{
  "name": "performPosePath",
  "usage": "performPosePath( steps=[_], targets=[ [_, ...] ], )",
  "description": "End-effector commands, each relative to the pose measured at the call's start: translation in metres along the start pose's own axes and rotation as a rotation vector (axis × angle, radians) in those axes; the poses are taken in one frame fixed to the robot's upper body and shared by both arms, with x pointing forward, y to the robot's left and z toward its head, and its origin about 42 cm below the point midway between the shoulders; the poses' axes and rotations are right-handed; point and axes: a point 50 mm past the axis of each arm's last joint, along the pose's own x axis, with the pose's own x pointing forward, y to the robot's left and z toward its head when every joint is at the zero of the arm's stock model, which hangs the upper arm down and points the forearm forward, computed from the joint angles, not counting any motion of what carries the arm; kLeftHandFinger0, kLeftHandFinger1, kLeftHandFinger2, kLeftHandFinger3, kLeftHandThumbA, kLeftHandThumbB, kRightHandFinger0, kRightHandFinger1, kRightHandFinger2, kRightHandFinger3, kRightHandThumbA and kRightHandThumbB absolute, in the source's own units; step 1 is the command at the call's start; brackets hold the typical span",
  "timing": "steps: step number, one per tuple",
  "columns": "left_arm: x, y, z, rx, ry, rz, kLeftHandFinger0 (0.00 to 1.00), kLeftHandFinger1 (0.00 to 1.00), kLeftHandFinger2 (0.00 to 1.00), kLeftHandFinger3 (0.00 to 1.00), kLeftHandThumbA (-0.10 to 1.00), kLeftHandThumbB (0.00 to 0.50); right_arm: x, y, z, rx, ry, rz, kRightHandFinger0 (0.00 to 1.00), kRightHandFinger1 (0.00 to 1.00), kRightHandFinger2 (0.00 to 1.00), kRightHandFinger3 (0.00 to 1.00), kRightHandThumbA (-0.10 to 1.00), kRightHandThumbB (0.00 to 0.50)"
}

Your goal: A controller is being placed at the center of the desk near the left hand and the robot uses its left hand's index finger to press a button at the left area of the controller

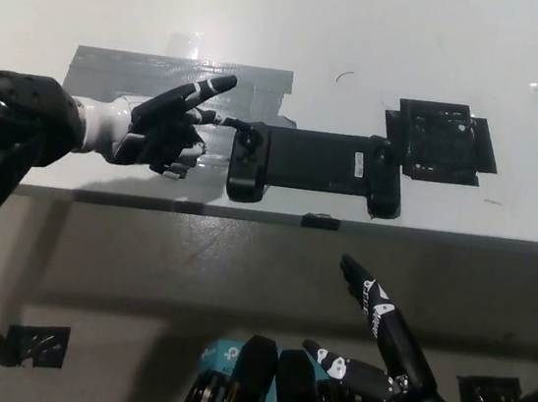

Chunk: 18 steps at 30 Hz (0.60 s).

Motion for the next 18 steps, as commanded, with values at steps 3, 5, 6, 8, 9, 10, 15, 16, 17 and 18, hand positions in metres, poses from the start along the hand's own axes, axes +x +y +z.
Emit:
performPosePath(
  steps=[3, 5, 6, 8, 9, 10, 15, 16, 17, 18],
  targets=[
    [-0.022, 0.020, 0.038, 0.039, -0.018, -0.006, 0.00, 0.00, 0.00, 1.00, 1.00, 0.398, 0.008, -0.007, 0.017, -0.045, -0.093, 0.012, 1.00, 1.00, 1.00, 1.00, 0.77, 0.252],
    [-0.023, 0.021, 0.040, 0.057, -0.006, -0.003, 0.00, 0.00, 0.00, 1.00, 1.00, 0.401, 0.009, -0.007, 0.017, -0.040, -0.092, 0.011, 1.00, 1.00, 1.00, 1.00, 0.77, 0.250],
    [-0.023, 0.020, 0.041, 0.064, -0.004, -0.004, 0.00, 0.00, 0.01, 1.00, 1.00, 0.402, 0.009, -0.007, 0.017, -0.038, -0.093, 0.012, 1.00, 1.00, 1.00, 1.00, 0.77, 0.247],
    [-0.023, 0.019, 0.045, 0.104, 0.016, -0.001, 0.00, 0.00, 0.03, 1.00, 1.00, 0.421, 0.010, -0.007, 0.017, -0.036, -0.092, 0.014, 1.00, 1.00, 1.00, 1.00, 0.76, 0.240],
    [-0.021, 0.018, 0.047, 0.114, 0.023, -0.005, 0.00, 0.00, 0.04, 1.00, 1.00, 0.429, 0.010, -0.008, 0.018, -0.040, -0.091, 0.014, 1.00, 1.00, 1.00, 1.00, 0.76, 0.239],
    [-0.020, 0.018, 0.047, 0.119, 0.026, -0.006, 0.00, 0.00, 0.05, 1.00, 1.00, 0.427, 0.010, -0.008, 0.018, -0.040, -0.092, 0.014, 1.00, 1.00, 1.00, 1.00, 0.76, 0.237],
    [-0.010, 0.009, 0.053, 0.171, 0.040, -0.003, 0.00, 0.00, 0.06, 1.00, 1.00, 0.420, 0.011, -0.007, 0.017, -0.046, -0.093, 0.018, 1.00, 1.00, 1.00, 1.00, 0.77, 0.242],
    [-0.008, 0.008, 0.053, 0.175, 0.043, -0.002, 0.00, 0.00, 0.05, 1.00, 1.00, 0.424, 0.011, -0.006, 0.017, -0.044, -0.092, 0.017, 1.00, 1.00, 1.00, 1.00, 0.78, 0.243],
    [-0.005, 0.007, 0.053, 0.179, 0.051, -0.004, 0.00, 0.00, 0.04, 1.00, 1.00, 0.430, 0.011, -0.006, 0.017, -0.043, -0.092, 0.016, 1.00, 1.00, 1.00, 1.00, 0.78, 0.244],
    [-0.003, 0.006, 0.053, 0.179, 0.058, -0.005, 0.00, 0.00, 0.03, 1.00, 1.00, 0.436, 0.011, -0.006, 0.017, -0.044, -0.091, 0.017, 1.00, 1.00, 1.00, 1.00, 0.78, 0.245]
  ],
)
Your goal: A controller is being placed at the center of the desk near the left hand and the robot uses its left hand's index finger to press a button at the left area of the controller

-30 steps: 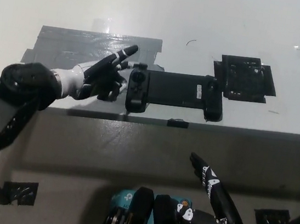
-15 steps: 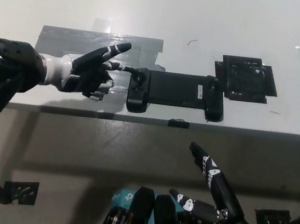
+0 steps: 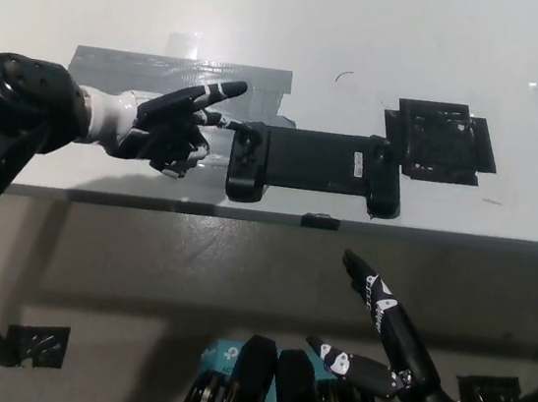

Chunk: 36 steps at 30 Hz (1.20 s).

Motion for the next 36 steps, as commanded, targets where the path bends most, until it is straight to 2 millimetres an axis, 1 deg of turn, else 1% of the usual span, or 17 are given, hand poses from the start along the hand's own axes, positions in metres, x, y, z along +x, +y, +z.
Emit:
performPosePath(
  steps=[1, 4, 6, 7, 8, 9, 10, 11, 12, 13, 15, 18, 22, 26, 31, 35, 36],
  targets=[
    [-0.007, 0.011, 0.036, 0.082, 0.002, 0.030, 0.00, 0.00, 0.03, 1.00, 1.00, 0.436, 0.007, -0.001, 0.015, -0.030, -0.081, 0.014, 1.00, 1.00, 1.00, 1.00, 0.78, 0.246],
    [-0.001, 0.011, 0.034, 0.089, 0.033, 0.039, 0.00, 0.00, 0.02, 1.00, 1.00, 0.439, 0.008, -0.003, 0.016, -0.033, -0.084, 0.020, 1.00, 1.00, 1.00, 1.00, 0.78, 0.241],
    [0.002, 0.011, 0.034, 0.113, 0.061, 0.049, 0.00, 0.00, 0.07, 1.00, 1.00, 0.448, 0.008, -0.004, 0.017, -0.034, -0.080, 0.018, 1.00, 1.00, 1.00, 1.00, 0.78, 0.244],
    [0.002, 0.011, 0.035, 0.129, 0.073, 0.054, 0.00, 0.00, 0.10, 1.00, 1.00, 0.465, 0.008, -0.004, 0.017, -0.034, -0.081, 0.017, 1.00, 1.00, 1.00, 1.00, 0.78, 0.244],
    [0.002, 0.011, 0.035, 0.136, 0.078, 0.057, 0.00, 0.00, 0.14, 1.00, 1.00, 0.470, 0.008, -0.005, 0.017, -0.034, -0.081, 0.017, 1.00, 1.00, 1.00, 1.00, 0.78, 0.243],
    [0.002, 0.011, 0.035, 0.136, 0.078, 0.057, 0.00, 0.00, 0.20, 1.00, 1.00, 0.455, 0.008, -0.005, 0.018, -0.039, -0.083, 0.018, 1.00, 1.00, 1.00, 1.00, 0.78, 0.241],
    [0.003, 0.012, 0.035, 0.136, 0.079, 0.056, 0.00, 0.00, 0.28, 1.00, 1.00, 0.449, 0.009, -0.005, 0.018, -0.039, -0.084, 0.017, 1.00, 1.00, 1.00, 1.00, 0.79, 0.242],
    [0.003, 0.011, 0.036, 0.140, 0.082, 0.057, 0.00, 0.00, 0.31, 1.00, 1.00, 0.449, 0.008, -0.005, 0.018, -0.039, -0.084, 0.016, 1.00, 1.00, 1.00, 1.00, 0.79, 0.242],
    [0.004, 0.011, 0.036, 0.142, 0.082, 0.057, 0.00, 0.00, 0.36, 1.00, 1.00, 0.444, 0.008, -0.005, 0.018, -0.036, -0.086, 0.014, 1.00, 1.00, 1.00, 1.00, 0.79, 0.243],
    [0.004, 0.011, 0.037, 0.148, 0.085, 0.059, 0.00, 0.00, 0.37, 1.00, 1.00, 0.437, 0.009, -0.006, 0.018, -0.034, -0.089, 0.013, 1.00, 1.00, 1.00, 1.00, 0.78, 0.244],
    [0.005, 0.010, 0.038, 0.164, 0.094, 0.058, 0.00, 0.00, 0.37, 1.00, 1.00, 0.434, 0.009, -0.006, 0.018, -0.031, -0.091, 0.011, 1.00, 1.00, 1.00, 1.00, 0.78, 0.246],
    [0.007, 0.011, 0.038, 0.159, 0.097, 0.059, 0.00, 0.00, 0.38, 1.00, 1.00, 0.443, 0.010, -0.007, 0.019, -0.032, -0.087, 0.013, 1.00, 1.00, 1.00, 1.00, 0.79, 0.250],
    [0.008, 0.011, 0.038, 0.177, 0.119, 0.059, 0.00, 0.00, 0.39, 1.00, 1.00, 0.464, 0.011, -0.008, 0.019, -0.031, -0.095, 0.009, 1.00, 1.00, 1.00, 1.00, 0.79, 0.259],
    [0.006, 0.014, 0.040, 0.178, 0.123, 0.054, 0.00, 0.00, 0.38, 1.00, 1.00, 0.479, 0.011, -0.009, 0.020, -0.036, -0.090, 0.009, 1.00, 1.00, 1.00, 1.00, 0.80, 0.263],
    [0.003, 0.017, 0.043, 0.167, 0.106, 0.074, 0.00, 0.00, 0.39, 1.00, 1.00, 0.455, 0.012, -0.009, 0.021, -0.040, -0.097, 0.007, 1.00, 1.00, 1.00, 1.00, 0.81, 0.265],
    [0.001, 0.019, 0.046, 0.173, 0.106, 0.076, 0.00, 0.00, 0.39, 1.00, 1.00, 0.446, 0.013, -0.010, 0.022, -0.043, -0.100, 0.006, 1.00, 1.00, 1.00, 1.00, 0.80, 0.260],
    [0.001, 0.019, 0.046, 0.180, 0.108, 0.080, 0.00, 0.00, 0.39, 1.00, 1.00, 0.451, 0.013, -0.010, 0.022, -0.046, -0.101, 0.006, 1.00, 1.00, 1.00, 1.00, 0.80, 0.262]
  ],
)
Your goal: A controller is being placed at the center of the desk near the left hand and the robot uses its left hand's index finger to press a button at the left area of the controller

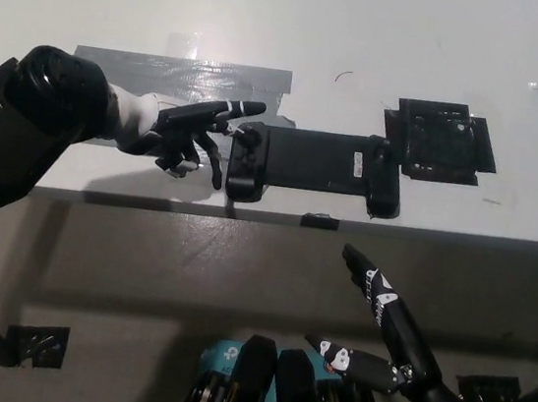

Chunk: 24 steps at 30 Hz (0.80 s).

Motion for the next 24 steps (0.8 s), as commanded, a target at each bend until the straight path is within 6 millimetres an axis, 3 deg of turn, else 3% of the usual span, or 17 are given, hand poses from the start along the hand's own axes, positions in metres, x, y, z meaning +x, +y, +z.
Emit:
performPosePath(
  steps=[1, 8, 15, 20, 24],
  targets=[
    [-0.021, 0.022, 0.029, 0.045, -0.020, 0.050, 0.00, 0.00, 0.38, 1.00, 1.00, 0.449, 0.010, -0.007, 0.017, -0.033, -0.084, 0.002, 1.00, 1.00, 1.00, 1.00, 0.81, 0.264],
    [-0.023, 0.024, 0.031, 0.049, -0.022, 0.044, 0.00, 0.00, 0.37, 1.00, 1.00, 0.451, 0.010, -0.008, 0.018, -0.027, -0.077, 0.004, 1.00, 1.00, 1.00, 1.00, 0.80, 0.256],
    [-0.023, 0.022, 0.027, 0.070, 0.002, 0.043, 0.00, 0.04, 0.41, 1.00, 1.00, 0.456, 0.010, -0.007, 0.017, -0.026, -0.087, 0.005, 1.00, 1.00, 1.00, 1.00, 0.80, 0.249],
    [-0.018, 0.015, 0.024, 0.062, -0.004, 0.012, 0.00, 0.04, 0.43, 1.00, 1.00, 0.426, 0.010, -0.007, 0.017, -0.029, -0.081, 0.008, 1.00, 1.00, 1.00, 1.00, 0.80, 0.247],
    [-0.015, 0.012, 0.021, 0.071, 0.020, -0.016, 0.00, 0.00, 0.41, 1.00, 1.00, 0.468, 0.011, -0.008, 0.019, -0.038, -0.084, 0.009, 1.00, 1.00, 1.00, 1.00, 0.81, 0.240]
  ],
)
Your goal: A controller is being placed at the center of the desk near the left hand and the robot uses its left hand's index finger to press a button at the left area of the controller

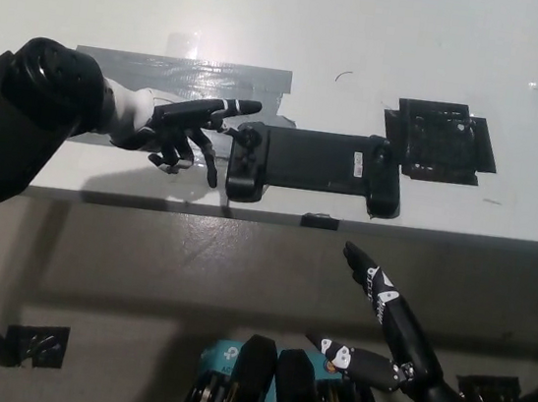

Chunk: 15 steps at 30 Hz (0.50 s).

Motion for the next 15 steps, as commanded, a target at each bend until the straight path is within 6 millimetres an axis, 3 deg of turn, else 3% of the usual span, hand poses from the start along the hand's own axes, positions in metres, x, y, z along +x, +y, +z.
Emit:
performPosePath(
  steps=[1, 6, 15],
  targets=[
    [-0.0126, 0.0108, 0.0194, 0.038, -0.007, 0.000, 0.00, 0.01, 0.42, 1.00, 1.00, 0.473, 0.0101, -0.0069, 0.0172, -0.033, -0.081, 0.008, 1.00, 1.00, 1.00, 1.00, 0.80, 0.236],
    [-0.0105, 0.0098, 0.0192, 0.025, -0.012, -0.014, 0.00, 0.00, 0.37, 1.00, 1.00, 0.481, 0.0114, -0.0068, 0.0179, -0.018, -0.082, 0.008, 1.00, 1.00, 1.00, 1.00, 0.78, 0.236],
    [-0.0110, 0.0100, 0.0194, 0.035, -0.004, -0.009, 0.00, 0.02, 0.39, 1.00, 1.00, 0.465, 0.0139, -0.0070, 0.0175, -0.023, -0.088, 0.010, 1.00, 1.00, 1.00, 1.00, 0.79, 0.244]
  ],
)
